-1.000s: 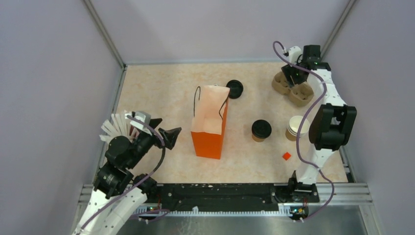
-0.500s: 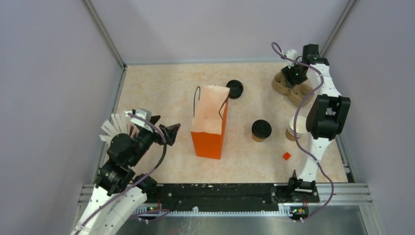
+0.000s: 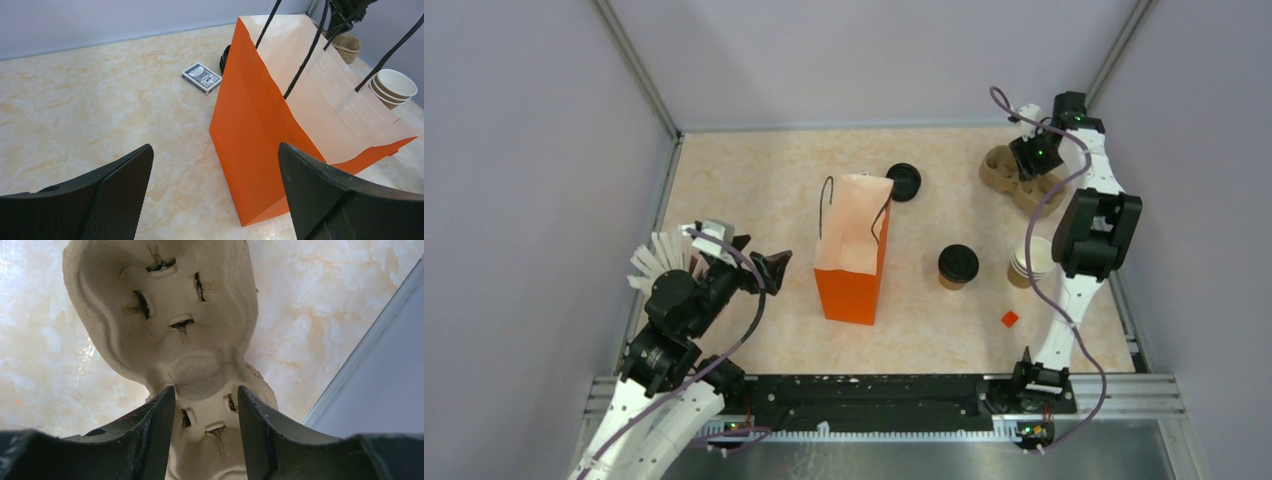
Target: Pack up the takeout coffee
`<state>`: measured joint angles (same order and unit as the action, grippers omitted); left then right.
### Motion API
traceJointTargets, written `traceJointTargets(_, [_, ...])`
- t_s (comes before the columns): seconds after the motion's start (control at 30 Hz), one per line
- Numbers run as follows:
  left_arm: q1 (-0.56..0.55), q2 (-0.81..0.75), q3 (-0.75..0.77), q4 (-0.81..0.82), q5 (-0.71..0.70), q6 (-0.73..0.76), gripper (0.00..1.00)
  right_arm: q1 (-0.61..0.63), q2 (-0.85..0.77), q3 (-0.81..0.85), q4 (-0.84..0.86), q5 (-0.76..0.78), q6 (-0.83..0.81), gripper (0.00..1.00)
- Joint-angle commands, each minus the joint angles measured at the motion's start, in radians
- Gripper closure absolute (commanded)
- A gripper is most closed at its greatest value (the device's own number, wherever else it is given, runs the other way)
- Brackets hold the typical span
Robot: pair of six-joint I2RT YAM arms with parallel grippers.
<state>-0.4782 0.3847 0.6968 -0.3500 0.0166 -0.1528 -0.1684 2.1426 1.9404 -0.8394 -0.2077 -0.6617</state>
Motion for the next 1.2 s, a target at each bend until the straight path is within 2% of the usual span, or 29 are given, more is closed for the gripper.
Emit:
traceJointTargets(0.0, [0.010,0.014,-0.006,0.044,-0.007,0.017,0.01,-0.010,0.029,0.082,-0.012,-0.035,-0.028,0.52])
traceJointTargets(0.7, [0.025,0.014,-0.005,0.044,-0.007,0.019,0.01,-0.010,0.096,0.131,-0.067,-0.093,-0.036,0.54])
traceJointTargets(0.97, [0.026,0.016,-0.005,0.041,-0.007,0.019,0.01,-0.010,0.091,0.166,-0.075,-0.098,-0.021,0.67])
traceJointTargets(1.17, [0.026,0.019,0.000,0.032,-0.044,0.016,0.01,-0.010,0.047,0.189,-0.055,-0.086,0.020,0.68])
